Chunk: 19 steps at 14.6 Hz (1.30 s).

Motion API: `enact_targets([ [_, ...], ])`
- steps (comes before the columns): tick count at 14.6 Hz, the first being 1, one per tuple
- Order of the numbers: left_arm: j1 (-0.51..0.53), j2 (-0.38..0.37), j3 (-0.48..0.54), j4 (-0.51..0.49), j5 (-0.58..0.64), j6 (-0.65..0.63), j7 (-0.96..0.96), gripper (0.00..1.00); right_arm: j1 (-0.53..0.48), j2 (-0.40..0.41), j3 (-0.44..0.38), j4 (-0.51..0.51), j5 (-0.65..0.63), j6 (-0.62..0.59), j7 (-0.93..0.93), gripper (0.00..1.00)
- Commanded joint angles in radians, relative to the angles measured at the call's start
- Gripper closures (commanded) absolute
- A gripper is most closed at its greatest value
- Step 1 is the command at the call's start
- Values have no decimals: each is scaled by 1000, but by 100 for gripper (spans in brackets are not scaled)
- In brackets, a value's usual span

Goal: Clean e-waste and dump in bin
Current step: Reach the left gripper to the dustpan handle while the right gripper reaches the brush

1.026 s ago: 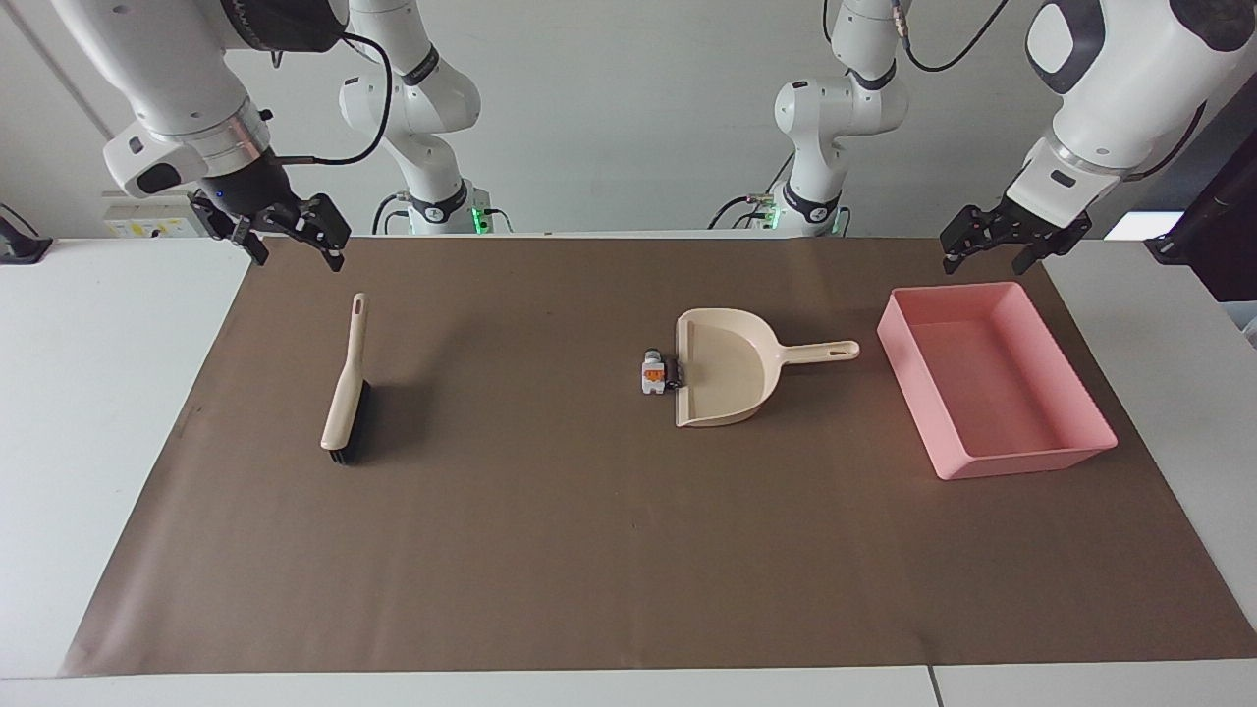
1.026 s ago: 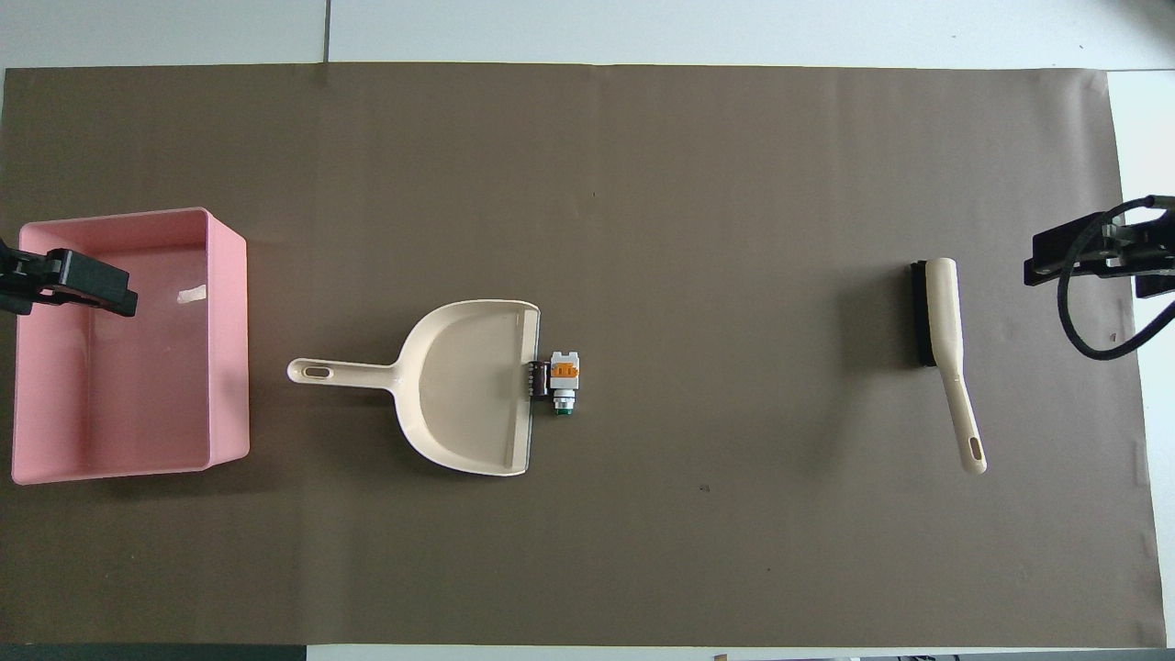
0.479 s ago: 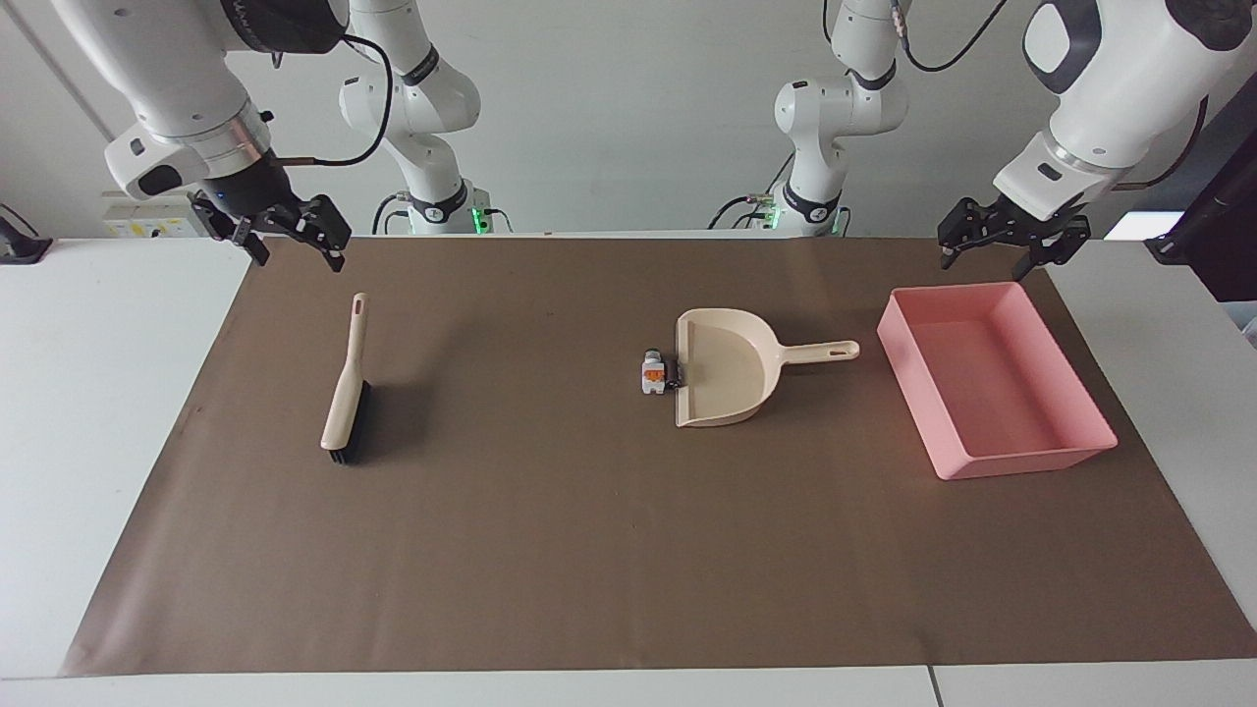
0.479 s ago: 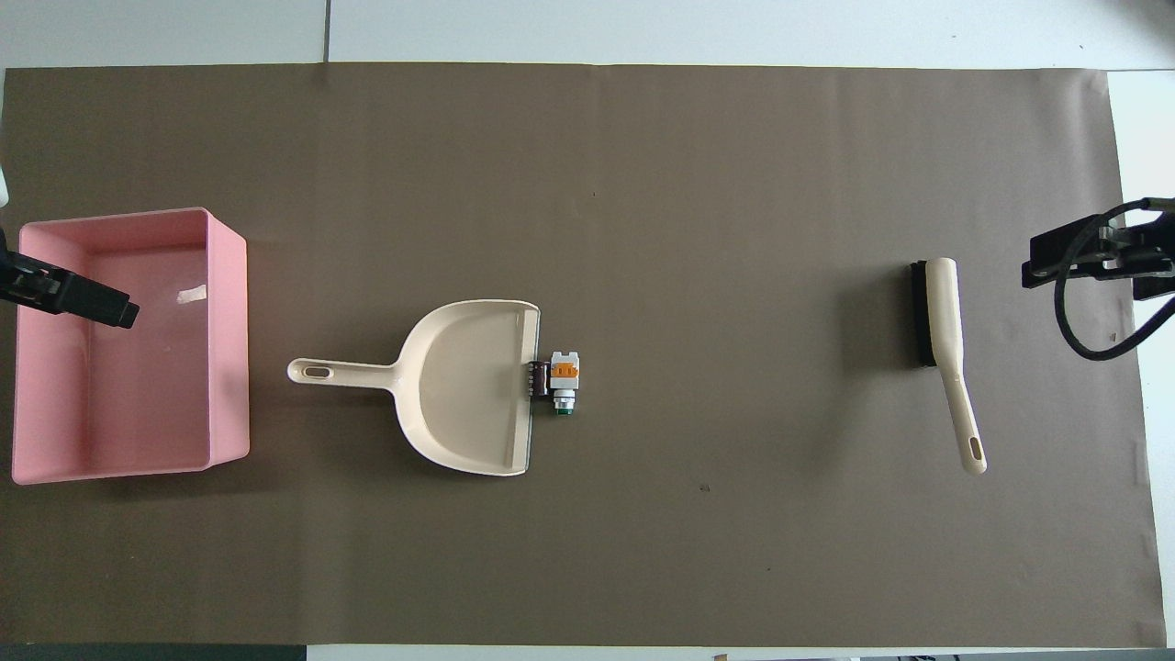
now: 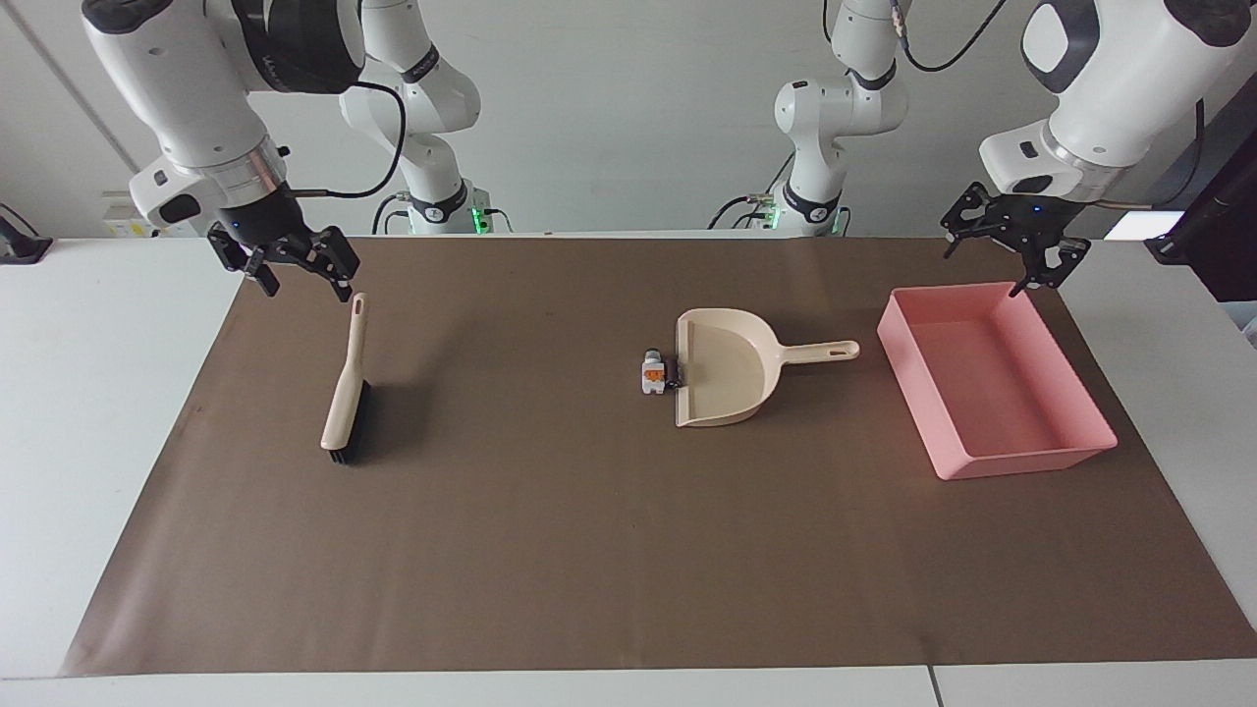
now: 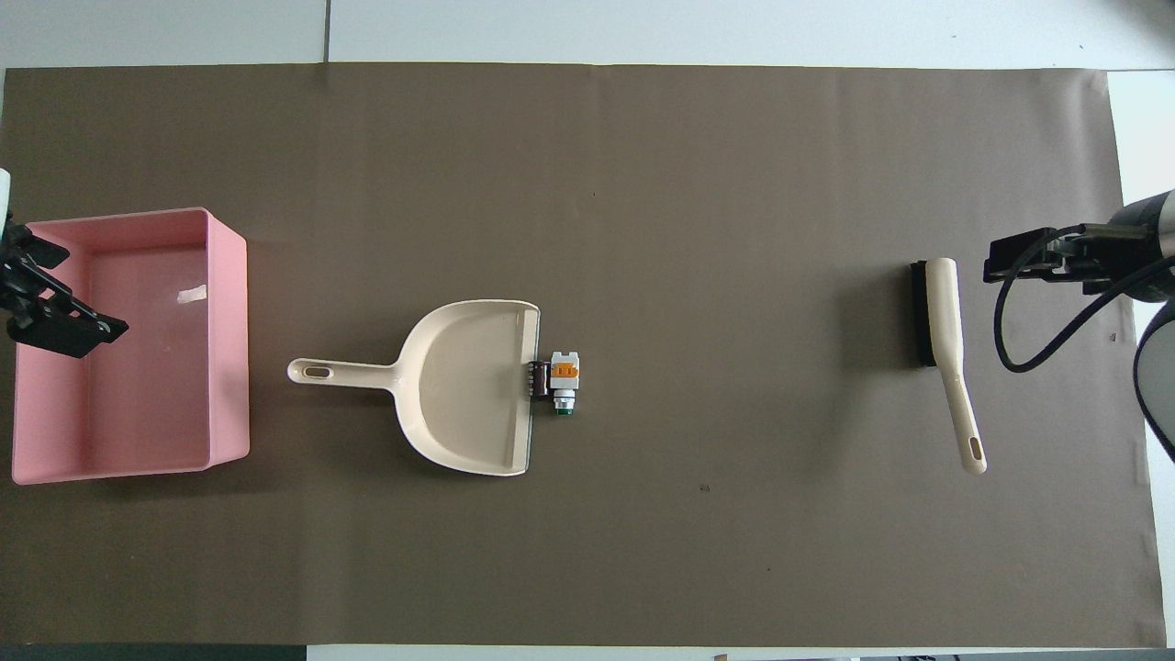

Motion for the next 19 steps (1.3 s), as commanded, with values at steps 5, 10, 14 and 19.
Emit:
enact_targets([
  [5,-120,-24,-6,-141,108,106,288,5,-92,-43,0,-318,-5,232,-160,0],
  [10,-252,-24,-6,-314,206,251,288,5,-121,-32,0,-487,4,409,-231,0],
  [14,-341,6,-6,-417,313,348,218,11,-141,-14,0,-545,9,455,-254,0],
  [19,-400,46,-6,-508,359,470,106,10,-139,-20,1,-584,21,466,-254,1],
])
